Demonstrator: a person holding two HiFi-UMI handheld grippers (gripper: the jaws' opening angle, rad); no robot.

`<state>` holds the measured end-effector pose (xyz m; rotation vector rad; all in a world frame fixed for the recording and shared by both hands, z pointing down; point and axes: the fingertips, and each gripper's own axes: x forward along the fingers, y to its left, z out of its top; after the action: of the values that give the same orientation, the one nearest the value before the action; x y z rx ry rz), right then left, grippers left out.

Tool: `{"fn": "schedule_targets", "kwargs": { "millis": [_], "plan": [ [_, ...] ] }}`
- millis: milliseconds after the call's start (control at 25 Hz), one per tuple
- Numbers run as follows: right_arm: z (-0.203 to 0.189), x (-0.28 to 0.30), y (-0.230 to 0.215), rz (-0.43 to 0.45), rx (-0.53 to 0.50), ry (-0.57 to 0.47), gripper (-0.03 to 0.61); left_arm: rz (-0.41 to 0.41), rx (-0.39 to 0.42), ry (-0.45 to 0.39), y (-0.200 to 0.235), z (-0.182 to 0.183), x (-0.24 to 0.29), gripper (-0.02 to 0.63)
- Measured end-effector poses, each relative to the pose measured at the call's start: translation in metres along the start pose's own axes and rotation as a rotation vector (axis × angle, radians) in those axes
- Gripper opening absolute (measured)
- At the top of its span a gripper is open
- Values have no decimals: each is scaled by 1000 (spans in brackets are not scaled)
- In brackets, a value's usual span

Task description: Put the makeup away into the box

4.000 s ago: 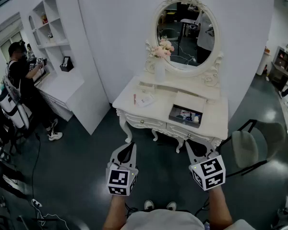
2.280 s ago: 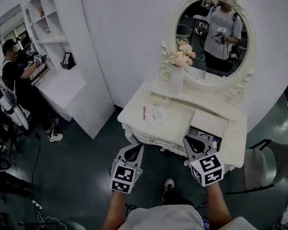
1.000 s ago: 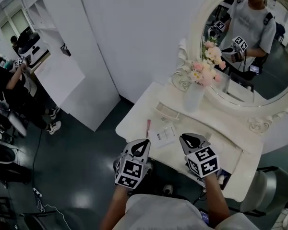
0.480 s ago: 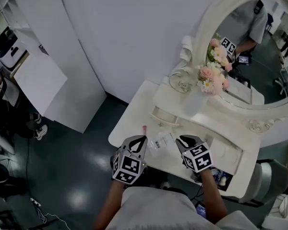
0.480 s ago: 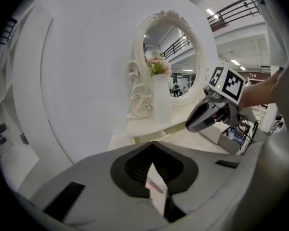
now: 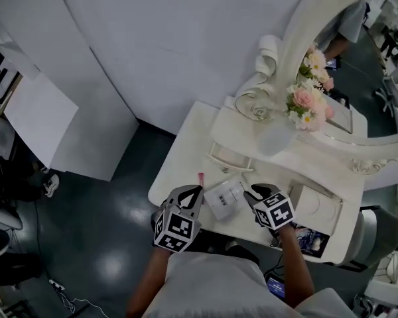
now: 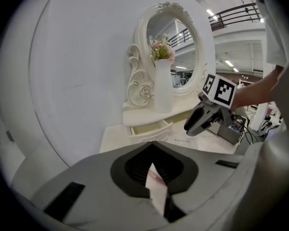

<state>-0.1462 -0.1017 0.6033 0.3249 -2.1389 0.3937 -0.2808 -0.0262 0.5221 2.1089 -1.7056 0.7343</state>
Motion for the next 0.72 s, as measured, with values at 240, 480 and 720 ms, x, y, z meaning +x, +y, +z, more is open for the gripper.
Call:
{"fn": "schedule_targets", "kwargs": {
  "millis": [240, 480, 720],
  "plan": [
    [-13, 23, -10, 7, 76, 31, 127, -63, 13, 36, -3, -16, 14, 23],
    [-22, 37, -16, 42, 128, 60, 143, -114, 43, 59, -10, -23, 24, 23],
    [-32, 42, -14, 68, 140, 94, 143, -130, 53, 71, -9, -25, 27, 23]
  ]
}}
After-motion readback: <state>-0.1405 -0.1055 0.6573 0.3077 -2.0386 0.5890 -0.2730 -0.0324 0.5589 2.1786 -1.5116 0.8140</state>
